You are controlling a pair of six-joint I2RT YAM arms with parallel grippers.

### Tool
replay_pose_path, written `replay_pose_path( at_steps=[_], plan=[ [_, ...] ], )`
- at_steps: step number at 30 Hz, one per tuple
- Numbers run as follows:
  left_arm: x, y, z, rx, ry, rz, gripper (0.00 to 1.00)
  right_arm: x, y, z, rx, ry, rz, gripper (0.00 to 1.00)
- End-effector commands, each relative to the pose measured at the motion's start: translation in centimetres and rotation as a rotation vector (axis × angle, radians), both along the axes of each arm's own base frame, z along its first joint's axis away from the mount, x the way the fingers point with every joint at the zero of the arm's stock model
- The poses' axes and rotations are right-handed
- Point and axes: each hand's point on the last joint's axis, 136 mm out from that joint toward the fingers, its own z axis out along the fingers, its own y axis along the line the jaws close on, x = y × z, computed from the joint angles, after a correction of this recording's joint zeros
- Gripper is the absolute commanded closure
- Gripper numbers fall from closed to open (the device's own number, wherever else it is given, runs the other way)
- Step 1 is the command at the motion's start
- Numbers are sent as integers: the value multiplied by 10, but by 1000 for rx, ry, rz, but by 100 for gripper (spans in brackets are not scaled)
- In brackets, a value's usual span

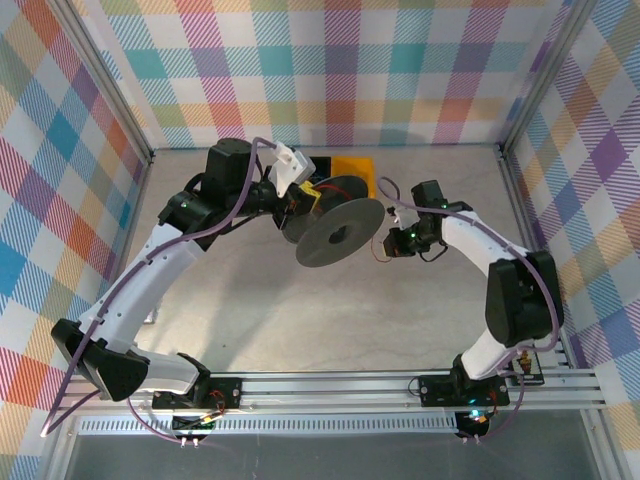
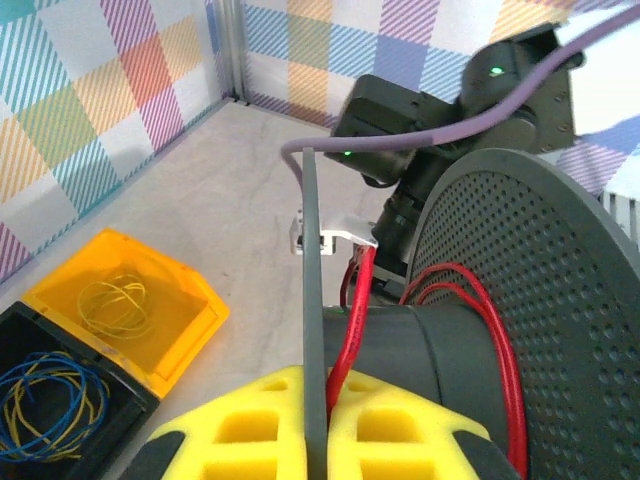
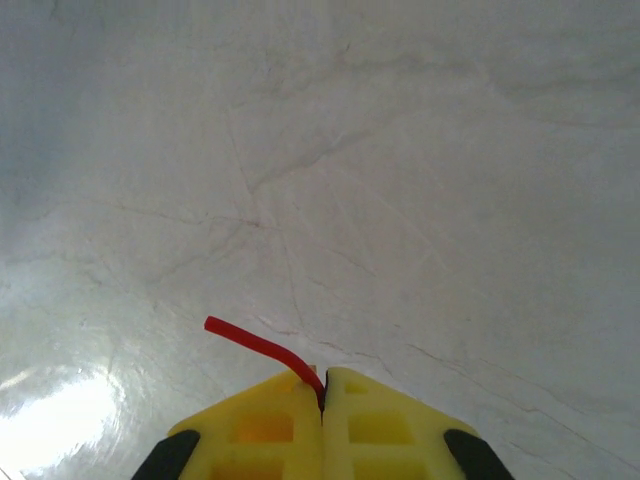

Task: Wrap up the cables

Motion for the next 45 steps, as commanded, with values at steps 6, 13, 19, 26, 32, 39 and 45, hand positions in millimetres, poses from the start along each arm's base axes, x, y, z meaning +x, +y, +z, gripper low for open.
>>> replay_pose_path(
  at_steps=[6, 13, 19, 26, 32, 39, 45],
  plan=[
    [28, 10, 60, -265, -50, 70, 100, 19, -45, 16, -35, -152, -259, 100],
    [53, 17, 79, -506, 24, 151, 100, 17, -78, 34, -31, -287, -539, 100],
    [91, 22, 82, -733, 137, 282, 100, -6, -96, 54, -148, -439, -611, 100],
    [161, 34, 56, -896, 271, 550, 100, -28, -48, 78, -293, -592, -420, 100],
    [199, 35, 14, -762, 295, 793, 100, -38, 17, 116, -369, -737, -197, 100],
    [195, 9, -39, -380, 213, 912, 100, -31, 105, 204, -258, -949, -4, 100],
    [169, -8, -63, -152, 163, 874, 100, -6, 145, 291, -143, -1119, 31, 100]
  ],
)
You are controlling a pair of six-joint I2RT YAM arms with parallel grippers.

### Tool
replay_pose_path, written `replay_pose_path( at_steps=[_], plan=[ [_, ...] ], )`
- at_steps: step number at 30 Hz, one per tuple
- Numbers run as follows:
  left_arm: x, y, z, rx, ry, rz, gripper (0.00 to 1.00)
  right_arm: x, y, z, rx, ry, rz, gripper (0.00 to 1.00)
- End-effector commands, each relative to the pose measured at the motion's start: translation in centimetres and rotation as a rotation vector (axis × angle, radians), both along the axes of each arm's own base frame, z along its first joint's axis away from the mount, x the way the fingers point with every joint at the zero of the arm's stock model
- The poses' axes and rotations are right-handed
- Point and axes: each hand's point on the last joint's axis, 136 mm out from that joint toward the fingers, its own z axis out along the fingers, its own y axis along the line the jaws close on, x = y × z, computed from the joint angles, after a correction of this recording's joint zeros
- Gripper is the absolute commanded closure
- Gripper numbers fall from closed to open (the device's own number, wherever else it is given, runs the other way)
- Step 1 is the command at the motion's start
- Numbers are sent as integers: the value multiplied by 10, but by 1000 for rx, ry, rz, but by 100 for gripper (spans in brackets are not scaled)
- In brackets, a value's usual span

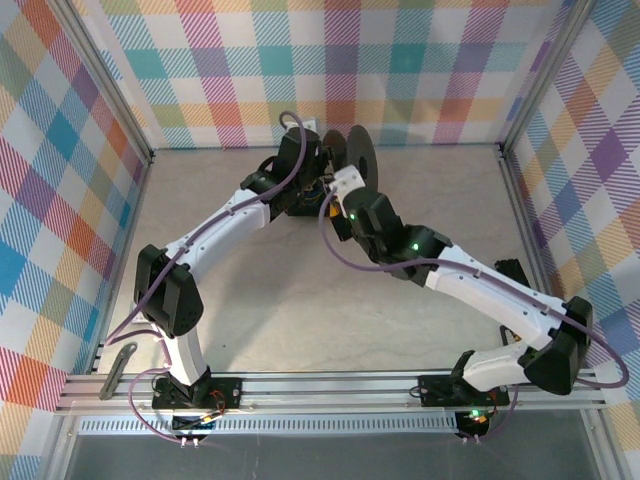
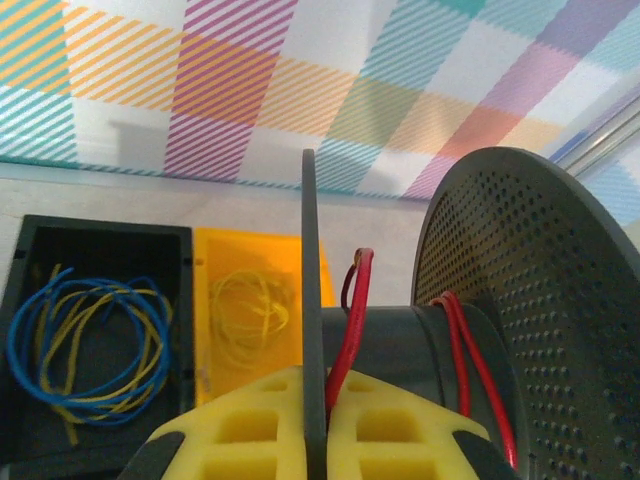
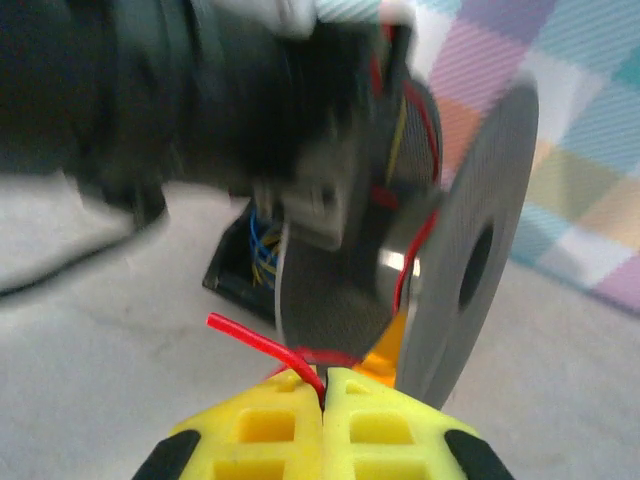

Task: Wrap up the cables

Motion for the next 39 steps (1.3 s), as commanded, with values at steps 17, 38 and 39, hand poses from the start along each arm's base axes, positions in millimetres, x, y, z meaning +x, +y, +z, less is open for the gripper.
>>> replay_pose_path(
  at_steps=[17, 38, 39],
  plan=[
    [-93, 0, -29, 494, -39, -389, 100, 132, -82, 112, 230, -90, -171, 100],
    [-176, -8, 19, 689, -609, -681, 100, 214, -176, -50, 457, 448, -282, 100],
    [-180, -10, 24, 666, -626, -694, 100, 215, -180, -58, 461, 457, -301, 100]
  ],
)
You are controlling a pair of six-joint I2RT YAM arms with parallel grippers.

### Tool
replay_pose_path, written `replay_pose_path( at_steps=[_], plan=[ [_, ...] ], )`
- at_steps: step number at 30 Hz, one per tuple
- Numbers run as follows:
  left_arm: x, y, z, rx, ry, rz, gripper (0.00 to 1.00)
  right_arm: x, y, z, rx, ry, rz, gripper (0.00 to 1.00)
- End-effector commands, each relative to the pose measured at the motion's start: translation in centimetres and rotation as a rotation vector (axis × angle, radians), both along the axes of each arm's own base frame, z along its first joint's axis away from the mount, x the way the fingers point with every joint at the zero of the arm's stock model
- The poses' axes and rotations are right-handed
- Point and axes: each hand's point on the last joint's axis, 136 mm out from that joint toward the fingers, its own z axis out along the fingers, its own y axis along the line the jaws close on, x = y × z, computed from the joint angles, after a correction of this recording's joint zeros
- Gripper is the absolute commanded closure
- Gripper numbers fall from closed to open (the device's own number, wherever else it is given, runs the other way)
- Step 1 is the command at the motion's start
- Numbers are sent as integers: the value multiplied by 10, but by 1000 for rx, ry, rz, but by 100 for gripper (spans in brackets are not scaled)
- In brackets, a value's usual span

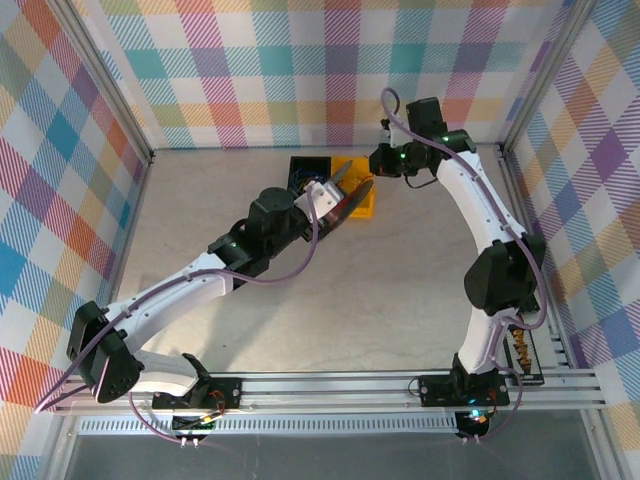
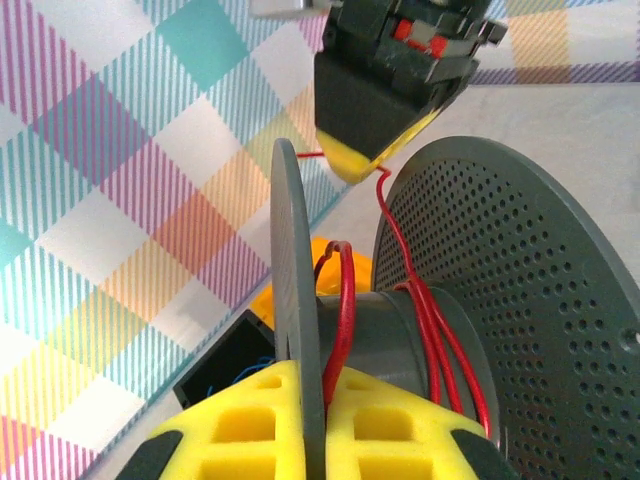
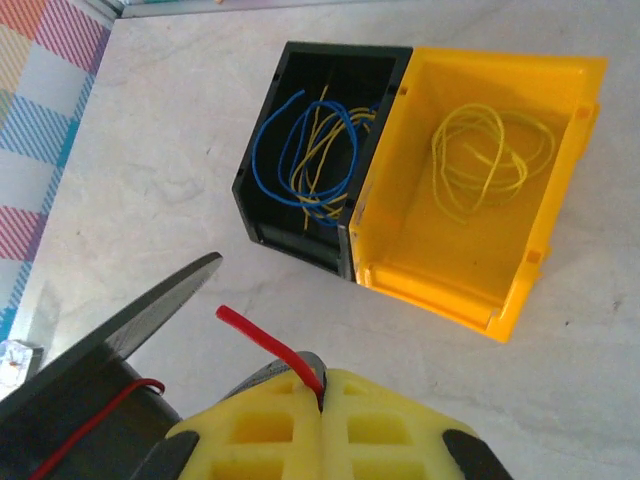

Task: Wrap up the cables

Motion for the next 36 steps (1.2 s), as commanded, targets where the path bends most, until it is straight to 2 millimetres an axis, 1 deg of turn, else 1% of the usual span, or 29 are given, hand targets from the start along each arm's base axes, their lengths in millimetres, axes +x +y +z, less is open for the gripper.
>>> replay_pose_path(
  at_steps=[1, 4, 6, 10, 15, 19, 23, 27, 29, 36],
  plan=[
    [-51, -12, 12, 24, 10, -213, 100, 79, -104, 6, -84, -199, -355, 100],
    [-65, -17, 28, -13, -13, -270, 100, 83, -116, -15, -61, -156, -395, 100],
    [-69, -18, 33, -8, -22, -281, 100, 83, -118, -22, -41, -143, -400, 100],
    [-76, -25, 35, 11, -25, -309, 100, 81, -118, -26, -6, -130, -414, 100],
    [-90, -43, 34, 23, -23, -365, 100, 84, -115, -31, 85, -86, -434, 100],
    [-100, -53, 36, 22, -18, -409, 100, 87, -114, -36, 114, -70, -446, 100],
    [-111, -59, 40, 31, -23, -442, 100, 89, -119, -38, 123, -72, -463, 100],
    [-125, -66, 43, 30, -22, -487, 100, 93, -129, -41, 133, -73, -484, 100],
    [-130, -71, 43, 37, -18, -504, 100, 95, -136, -46, 129, -68, -507, 100],
    [-141, -77, 40, 52, -1, -536, 100, 101, -163, -62, 125, -49, -570, 100]
  ],
)
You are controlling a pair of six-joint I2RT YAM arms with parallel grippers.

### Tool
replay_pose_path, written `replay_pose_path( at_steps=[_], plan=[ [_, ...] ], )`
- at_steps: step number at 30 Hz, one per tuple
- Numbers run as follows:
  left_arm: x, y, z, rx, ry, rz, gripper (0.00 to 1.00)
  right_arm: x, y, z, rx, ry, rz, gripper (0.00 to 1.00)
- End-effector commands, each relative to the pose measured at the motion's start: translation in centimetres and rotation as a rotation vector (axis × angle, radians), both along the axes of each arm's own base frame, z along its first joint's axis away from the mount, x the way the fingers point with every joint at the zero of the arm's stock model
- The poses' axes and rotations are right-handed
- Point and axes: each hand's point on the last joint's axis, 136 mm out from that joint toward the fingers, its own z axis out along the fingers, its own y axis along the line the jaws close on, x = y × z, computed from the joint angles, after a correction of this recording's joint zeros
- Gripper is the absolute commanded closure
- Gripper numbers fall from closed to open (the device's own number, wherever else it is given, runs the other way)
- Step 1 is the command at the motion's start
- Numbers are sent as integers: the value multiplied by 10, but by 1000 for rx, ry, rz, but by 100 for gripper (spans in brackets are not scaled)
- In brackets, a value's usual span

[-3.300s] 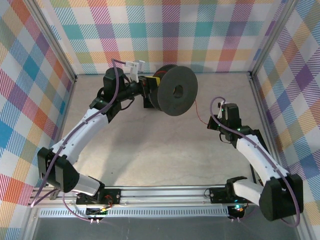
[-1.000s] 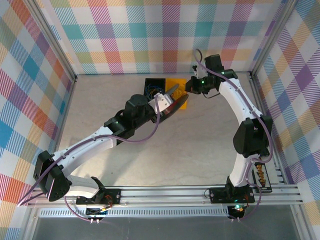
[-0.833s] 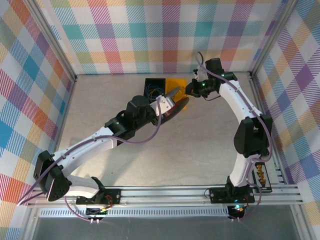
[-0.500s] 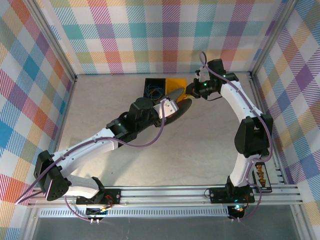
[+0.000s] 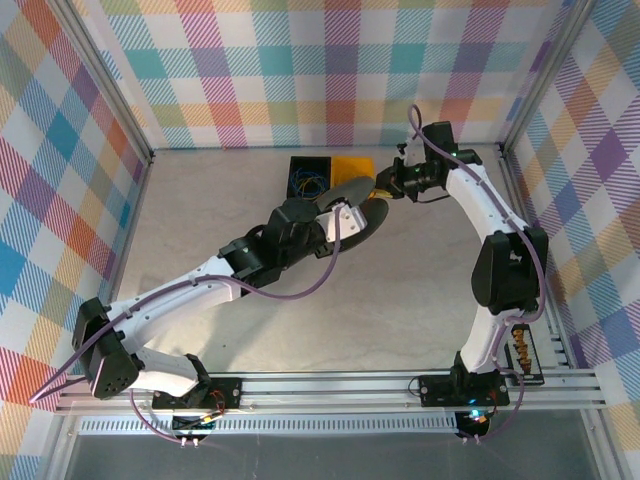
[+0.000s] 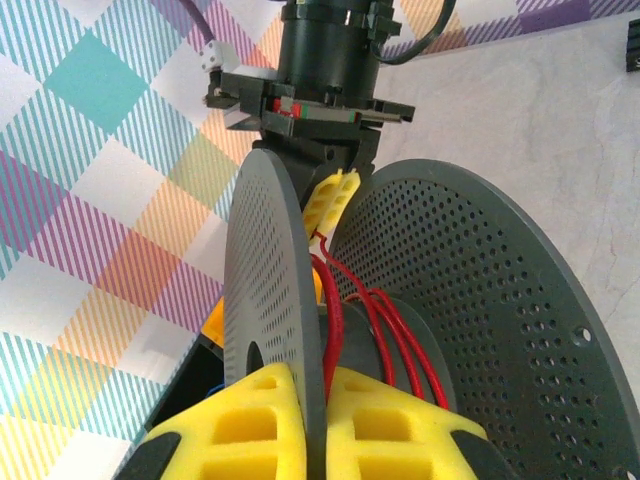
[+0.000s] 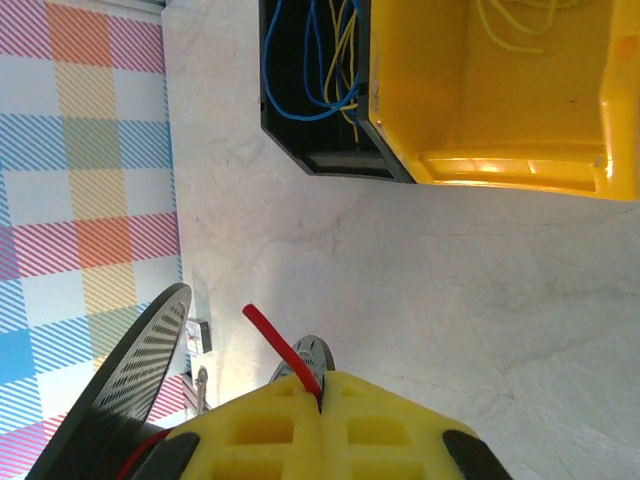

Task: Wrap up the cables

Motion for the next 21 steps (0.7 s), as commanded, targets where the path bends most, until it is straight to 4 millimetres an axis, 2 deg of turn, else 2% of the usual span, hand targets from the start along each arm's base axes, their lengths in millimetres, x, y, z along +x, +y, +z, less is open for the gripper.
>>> replay_pose_path(
  at_steps=[1, 8, 14, 21],
  plan=[
    [-97, -36, 48, -108, 45, -388, 100, 118, -152, -14, -299, -302, -480, 100],
    [-105, -40, 53, -119, 51, -423, 100, 119, -161, -19, -309, -292, -509, 100],
    [-112, -42, 59, -144, 61, -453, 100, 121, -166, -15, -317, -298, -528, 100],
    [-97, -42, 59, -147, 39, -384, 100, 111, -160, -7, -298, -322, -498, 100]
  ],
)
